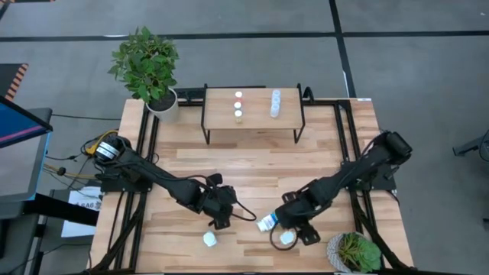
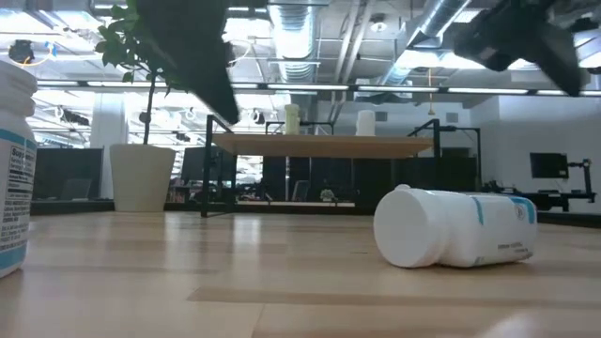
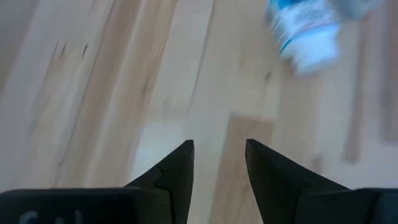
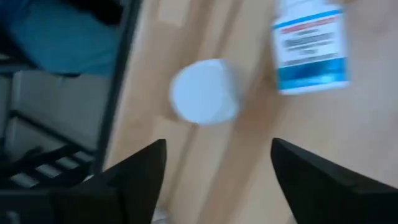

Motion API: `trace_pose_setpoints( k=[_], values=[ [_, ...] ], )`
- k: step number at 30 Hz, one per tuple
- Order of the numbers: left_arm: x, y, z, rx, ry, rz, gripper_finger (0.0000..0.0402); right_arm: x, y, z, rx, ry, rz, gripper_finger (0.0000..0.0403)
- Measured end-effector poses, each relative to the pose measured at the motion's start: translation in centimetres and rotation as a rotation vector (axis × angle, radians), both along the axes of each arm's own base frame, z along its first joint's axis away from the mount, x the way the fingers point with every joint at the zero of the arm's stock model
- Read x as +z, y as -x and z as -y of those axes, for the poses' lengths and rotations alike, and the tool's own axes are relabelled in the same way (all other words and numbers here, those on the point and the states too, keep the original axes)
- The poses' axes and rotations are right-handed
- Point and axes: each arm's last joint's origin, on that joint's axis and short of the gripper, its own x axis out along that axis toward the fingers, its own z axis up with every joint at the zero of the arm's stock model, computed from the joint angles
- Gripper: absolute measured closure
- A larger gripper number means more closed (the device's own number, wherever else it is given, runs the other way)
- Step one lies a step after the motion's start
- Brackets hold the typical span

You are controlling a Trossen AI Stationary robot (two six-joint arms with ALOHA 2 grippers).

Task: Pick and place medicine bottles onto shelf by color
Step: Put the right white and blue pill bottle on the shelf

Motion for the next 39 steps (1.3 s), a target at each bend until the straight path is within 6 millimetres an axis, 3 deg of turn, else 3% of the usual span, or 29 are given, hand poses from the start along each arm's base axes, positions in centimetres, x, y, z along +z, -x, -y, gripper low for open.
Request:
trace_pose_setpoints(
  k=[6,12,18,23,28,32,39],
  values=[
    [-0.4,0.9,-0.5,0.013,-0.076,-0.099,0.0269,0.3,-1.8,-0.1,-0.026,-0.015,-0.179,0.0052],
    [-0.6,1.6,-0.8,0.058,-0.105,-0.157,0.0269,1.8,-2.8,-0.1,-0.019,-0.016,-0.167,0.0040],
    [1.0,4.5,0.1,0.037,-0.136,-0.223,0.0269,3.0,-0.7,-1.5,-0.052,0.000,-0.213,0.0043],
    [4.1,7.8,1.5,0.010,-0.136,-0.124,0.0269,4.3,1.2,-3.4,-0.119,0.083,-0.094,0.0045],
    [5.7,10.2,3.2,0.003,-0.102,-0.007,0.0269,4.1,2.4,-5.1,-0.129,0.129,-0.059,0.0045],
    [5.8,11.3,4.5,-0.024,-0.101,0.032,0.0269,3.6,2.2,-6.2,-0.107,0.104,-0.030,0.0047],
    [5.9,12.2,5.8,-0.036,-0.074,0.075,0.0269,4.2,0.6,-6.0,-0.148,0.016,0.067,0.0048]
  ],
)
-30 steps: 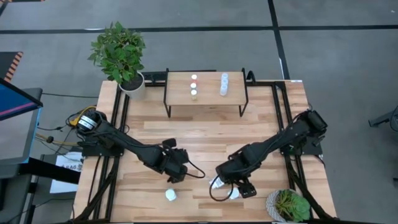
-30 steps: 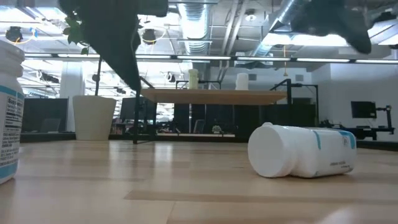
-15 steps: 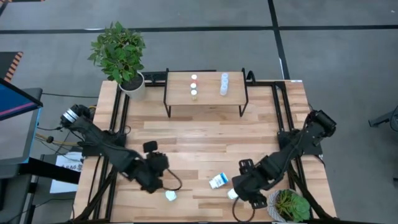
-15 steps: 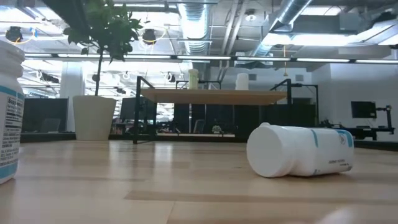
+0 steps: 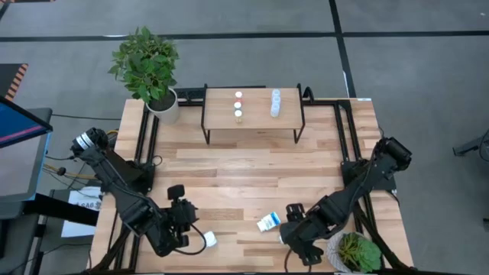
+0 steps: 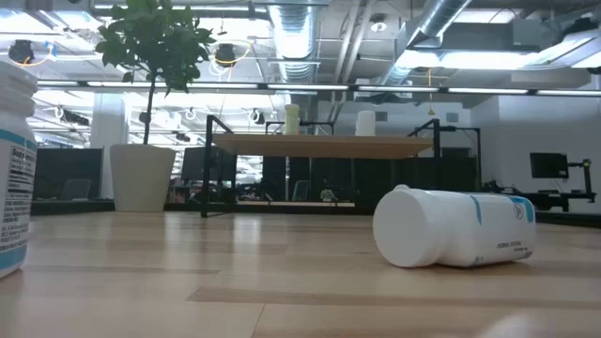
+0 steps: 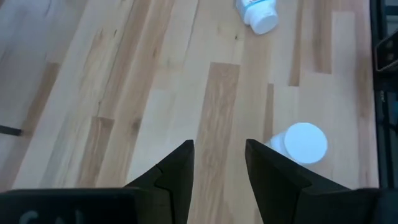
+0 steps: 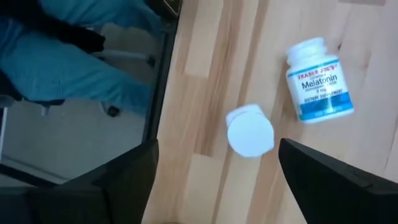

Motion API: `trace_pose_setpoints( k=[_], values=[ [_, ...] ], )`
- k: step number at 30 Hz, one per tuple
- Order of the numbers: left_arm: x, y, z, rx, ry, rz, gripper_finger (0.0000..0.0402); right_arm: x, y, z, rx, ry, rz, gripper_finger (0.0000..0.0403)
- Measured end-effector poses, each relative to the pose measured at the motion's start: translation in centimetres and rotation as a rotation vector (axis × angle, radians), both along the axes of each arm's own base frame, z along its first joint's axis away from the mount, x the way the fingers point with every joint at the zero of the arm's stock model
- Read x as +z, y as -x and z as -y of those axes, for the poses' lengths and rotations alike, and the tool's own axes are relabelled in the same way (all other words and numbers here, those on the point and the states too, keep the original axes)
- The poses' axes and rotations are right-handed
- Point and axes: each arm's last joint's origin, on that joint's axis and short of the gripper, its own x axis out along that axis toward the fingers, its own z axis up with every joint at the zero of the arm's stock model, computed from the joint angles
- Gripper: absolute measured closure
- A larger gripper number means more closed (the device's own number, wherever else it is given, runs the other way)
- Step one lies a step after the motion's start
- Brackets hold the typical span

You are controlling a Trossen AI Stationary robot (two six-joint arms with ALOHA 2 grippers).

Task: Pick and place medicine bottles onto shelf by color
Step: Put the right white and blue pill bottle on the shelf

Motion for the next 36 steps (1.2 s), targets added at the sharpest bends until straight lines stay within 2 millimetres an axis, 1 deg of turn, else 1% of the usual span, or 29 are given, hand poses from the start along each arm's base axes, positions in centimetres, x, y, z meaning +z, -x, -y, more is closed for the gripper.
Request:
trace_pose_setpoints(
  k=[9,14,16,24,26,30,36],
  values=[
    [0.0,0.1,0.1,-0.003,0.001,0.000,0.0269,0.0,-0.9,1.2,-0.035,0.009,0.006,0.0050],
    [0.0,0.1,0.1,0.002,-0.013,0.014,0.0269,-0.9,-1.1,1.4,0.013,0.106,0.078,0.0051],
    [0.0,0.1,0.0,0.003,-0.015,0.016,0.0269,-1.0,-1.1,1.4,0.012,0.117,0.094,0.0051],
    [0.0,0.1,0.1,0.000,-0.016,0.015,0.0269,-2.6,-1.1,1.1,0.018,0.109,0.111,0.0051],
    [0.0,0.1,0.0,-0.001,-0.018,0.015,0.0269,-2.8,-1.0,0.8,0.028,0.097,0.133,0.0051],
    [0.0,0.1,0.0,-0.001,-0.019,0.016,0.0269,-3.8,-0.7,0.0,0.085,0.096,0.184,0.0051],
    [0.1,0.0,0.0,0.007,-0.035,0.034,0.0269,-5.0,0.1,-0.2,0.098,0.158,0.184,0.0051]
  ],
)
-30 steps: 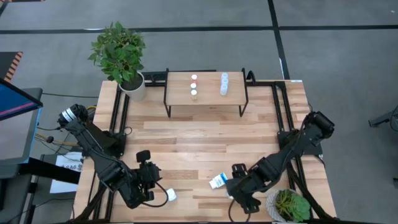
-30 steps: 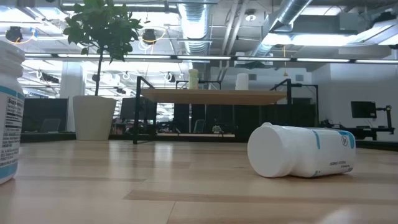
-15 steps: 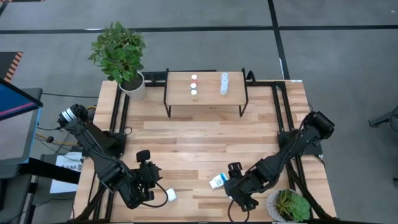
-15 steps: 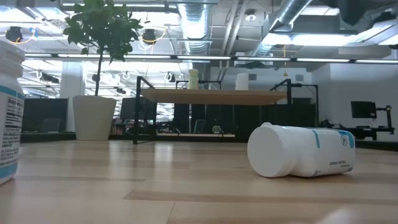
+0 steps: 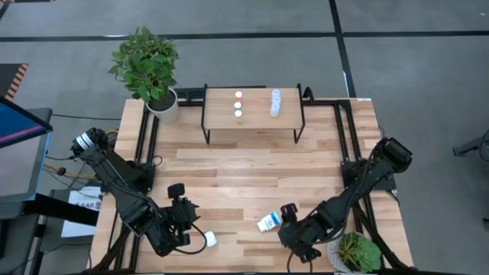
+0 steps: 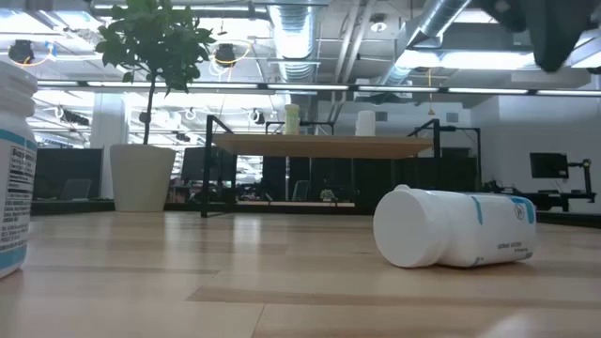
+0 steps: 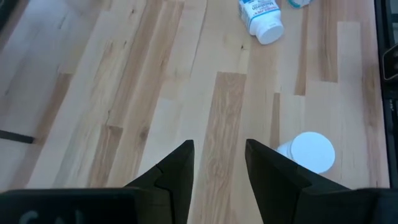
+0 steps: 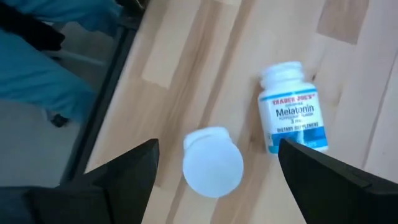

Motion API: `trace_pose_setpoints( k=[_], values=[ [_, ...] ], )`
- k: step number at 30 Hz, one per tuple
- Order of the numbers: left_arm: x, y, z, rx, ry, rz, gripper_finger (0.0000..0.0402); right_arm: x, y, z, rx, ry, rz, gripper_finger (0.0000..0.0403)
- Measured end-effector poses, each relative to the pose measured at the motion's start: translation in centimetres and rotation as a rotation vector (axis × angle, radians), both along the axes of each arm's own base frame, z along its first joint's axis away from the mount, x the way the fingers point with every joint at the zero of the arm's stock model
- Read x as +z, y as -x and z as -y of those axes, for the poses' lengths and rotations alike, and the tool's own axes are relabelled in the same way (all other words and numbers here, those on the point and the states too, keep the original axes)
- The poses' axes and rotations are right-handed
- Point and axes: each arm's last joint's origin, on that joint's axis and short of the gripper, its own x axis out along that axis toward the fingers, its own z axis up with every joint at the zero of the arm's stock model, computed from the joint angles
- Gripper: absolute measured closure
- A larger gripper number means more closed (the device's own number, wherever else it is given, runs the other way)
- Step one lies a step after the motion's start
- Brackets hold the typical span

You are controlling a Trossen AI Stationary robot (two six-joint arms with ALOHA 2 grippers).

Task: Pick and place medicine bottles onto shelf by color
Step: Put the right white and blue pill bottle on the shelf

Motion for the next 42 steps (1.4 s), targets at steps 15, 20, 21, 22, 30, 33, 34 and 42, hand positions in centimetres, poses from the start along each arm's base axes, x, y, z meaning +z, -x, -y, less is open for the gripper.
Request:
trace_pose_setpoints(
  k=[15,20,21,22,30,33,34,42],
  values=[
    [0.0,0.0,0.0,0.001,-0.002,0.001,0.0269,-3.1,0.3,0.6,-0.010,-0.010,0.015,0.0051],
    [0.0,0.0,0.0,-0.007,-0.007,0.000,0.0269,-3.2,0.1,0.6,-0.012,-0.019,0.026,0.0051],
    [0.0,0.0,0.0,-0.006,-0.007,0.000,0.0269,-3.6,0.0,0.5,-0.009,-0.010,0.016,0.0051],
    [0.0,0.0,0.0,-0.006,-0.007,0.000,0.0269,-4.2,-0.2,0.4,-0.004,-0.006,0.010,0.0051],
    [0.0,-0.1,0.0,-0.025,-0.022,0.002,0.0269,-7.1,-0.8,-0.4,0.023,0.021,-0.104,0.0051],
    [0.1,-0.1,0.1,-0.030,-0.023,0.004,0.0269,-5.9,-1.3,-0.4,0.014,0.004,-0.083,0.0051],
    [0.1,-0.1,0.1,-0.030,-0.023,0.004,0.0269,-5.6,-1.3,-0.2,0.010,0.010,-0.091,0.0051],
    [0.1,-0.2,0.1,-0.027,-0.012,0.011,0.0269,-4.8,-0.9,-0.1,0.011,0.032,-0.113,0.0068]
  ],
)
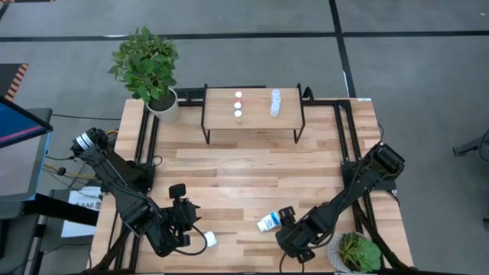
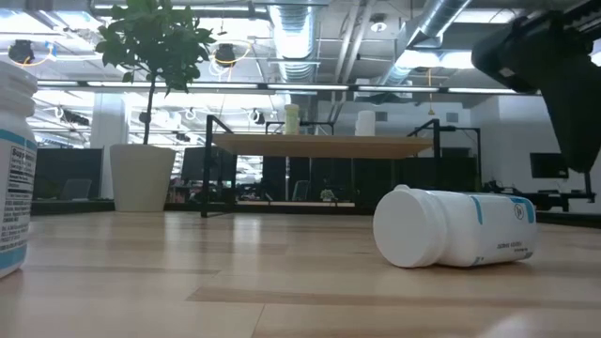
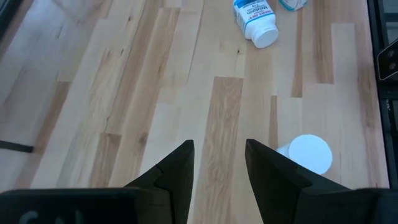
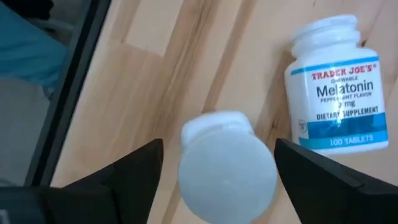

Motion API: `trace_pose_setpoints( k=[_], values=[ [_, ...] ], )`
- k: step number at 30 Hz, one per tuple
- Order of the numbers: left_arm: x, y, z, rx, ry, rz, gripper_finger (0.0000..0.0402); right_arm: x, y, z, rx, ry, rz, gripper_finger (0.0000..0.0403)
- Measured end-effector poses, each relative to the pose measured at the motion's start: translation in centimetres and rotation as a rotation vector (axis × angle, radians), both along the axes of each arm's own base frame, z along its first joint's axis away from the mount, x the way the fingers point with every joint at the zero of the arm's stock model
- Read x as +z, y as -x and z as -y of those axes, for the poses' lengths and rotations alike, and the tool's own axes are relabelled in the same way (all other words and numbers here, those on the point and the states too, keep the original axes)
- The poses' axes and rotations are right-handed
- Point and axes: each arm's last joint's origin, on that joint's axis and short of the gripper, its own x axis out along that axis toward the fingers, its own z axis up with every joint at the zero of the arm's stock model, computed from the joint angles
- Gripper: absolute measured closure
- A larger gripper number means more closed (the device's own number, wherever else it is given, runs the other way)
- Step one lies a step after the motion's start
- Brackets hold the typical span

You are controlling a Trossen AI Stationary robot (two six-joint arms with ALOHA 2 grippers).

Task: Pick and place medicine bottles onto shelf by color
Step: Put the right white and blue pill bottle on the shelf

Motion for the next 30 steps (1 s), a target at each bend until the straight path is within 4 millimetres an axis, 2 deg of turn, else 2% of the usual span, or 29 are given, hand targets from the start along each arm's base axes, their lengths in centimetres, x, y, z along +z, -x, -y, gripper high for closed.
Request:
trace_pose_setpoints(
  k=[11,16,18,24,27,30],
  values=[
    [0.0,0.0,0.0,-0.001,0.002,0.001,0.0269,0.0,-0.1,0.0,-0.003,-0.003,0.004,0.0148],
    [0.0,0.0,0.0,-0.001,0.002,0.001,0.0269,1.1,-0.7,0.9,-0.057,-0.010,0.002,0.0216],
    [0.0,0.0,0.0,-0.001,0.001,0.001,0.0269,2.1,-1.2,1.1,-0.058,-0.001,0.001,0.0239],
    [0.0,0.0,0.0,-0.001,0.001,0.000,0.0269,6.8,-2.5,2.3,0.011,0.062,-0.009,0.0239],
    [0.0,0.0,0.0,-0.002,0.002,-0.002,0.0269,10.1,-3.5,3.8,0.021,0.107,0.016,0.0239],
    [0.0,0.0,0.0,-0.002,0.002,-0.002,0.0269,13.4,-4.3,6.2,-0.010,0.186,0.055,0.0239]
  ],
)
